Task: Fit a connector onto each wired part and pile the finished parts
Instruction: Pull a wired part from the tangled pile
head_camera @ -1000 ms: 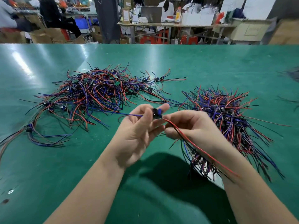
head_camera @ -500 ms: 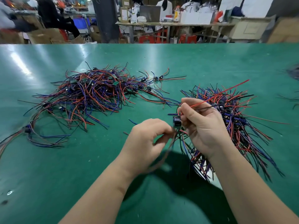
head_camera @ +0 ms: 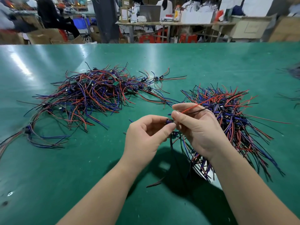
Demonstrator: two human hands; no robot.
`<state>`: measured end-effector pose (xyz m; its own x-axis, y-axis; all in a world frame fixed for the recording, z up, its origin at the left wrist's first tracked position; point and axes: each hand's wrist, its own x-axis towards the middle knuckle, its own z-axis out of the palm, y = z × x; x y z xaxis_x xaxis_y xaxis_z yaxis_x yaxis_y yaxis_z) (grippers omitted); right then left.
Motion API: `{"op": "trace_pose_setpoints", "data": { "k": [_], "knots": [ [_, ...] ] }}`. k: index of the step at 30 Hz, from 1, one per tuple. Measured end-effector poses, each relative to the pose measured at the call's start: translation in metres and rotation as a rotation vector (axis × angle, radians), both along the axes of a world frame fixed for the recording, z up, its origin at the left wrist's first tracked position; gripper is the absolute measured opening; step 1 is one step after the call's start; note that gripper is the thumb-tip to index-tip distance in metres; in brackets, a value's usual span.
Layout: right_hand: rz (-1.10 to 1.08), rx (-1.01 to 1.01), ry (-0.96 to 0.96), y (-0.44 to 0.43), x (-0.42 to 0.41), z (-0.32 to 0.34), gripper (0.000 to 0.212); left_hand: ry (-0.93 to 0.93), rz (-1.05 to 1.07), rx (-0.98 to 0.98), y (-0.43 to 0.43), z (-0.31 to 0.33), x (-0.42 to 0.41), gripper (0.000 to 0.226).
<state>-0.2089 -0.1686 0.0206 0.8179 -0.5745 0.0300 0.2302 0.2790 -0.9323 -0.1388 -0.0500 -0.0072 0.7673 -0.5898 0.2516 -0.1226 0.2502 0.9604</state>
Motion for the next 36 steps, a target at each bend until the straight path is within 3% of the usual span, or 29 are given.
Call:
{"op": "trace_pose_setpoints", "data": {
  "k": [2,6,11,17,21,25,27,30,32,34,36],
  "knots": [
    [0.0,-0.071,0.092,0.0,0.0,-0.002,0.02,0.026,-0.007,-0.031,0.001,0.003,0.0,0.022],
    [0.082,0.019,0.161,-0.003,-0.002,-0.002,0.016,0.059,0.001,-0.003,0.001,0.006,0.002,0.024],
    [-0.064,-0.07,0.081,-0.014,-0.006,0.002,0.014,0.164,-0.189,0.145,0.005,0.01,0.005,0.016],
    [-0.28,0.043,-0.05,-0.038,-0.016,0.01,0.011,0.161,-0.545,0.311,0.015,0.015,0.002,0.017],
    [-0.286,0.079,-0.087,-0.039,-0.016,0.009,0.013,0.152,-0.629,0.365,0.017,0.016,0.002,0.024],
    [-0.286,0.099,-0.121,-0.035,-0.015,0.01,0.019,0.112,-0.705,0.416,0.026,0.02,0.012,0.017],
    [-0.283,0.116,-0.066,-0.033,-0.012,0.008,0.025,0.09,-0.604,0.379,0.025,0.022,0.016,0.02],
    [-0.169,0.076,0.117,-0.025,-0.005,0.001,0.069,0.273,-0.16,0.196,0.014,0.017,0.025,0.023],
    [-0.063,-0.072,0.209,-0.015,-0.003,-0.005,0.092,0.39,0.075,0.107,0.009,0.014,0.031,0.022],
    [0.026,-0.208,0.167,-0.005,-0.002,-0.01,0.096,0.438,0.162,0.053,0.008,0.012,0.034,0.026],
    [0.092,-0.358,0.087,0.002,0.0,-0.012,0.081,0.422,0.14,0.055,0.009,0.012,0.032,0.031]
  ]
}}
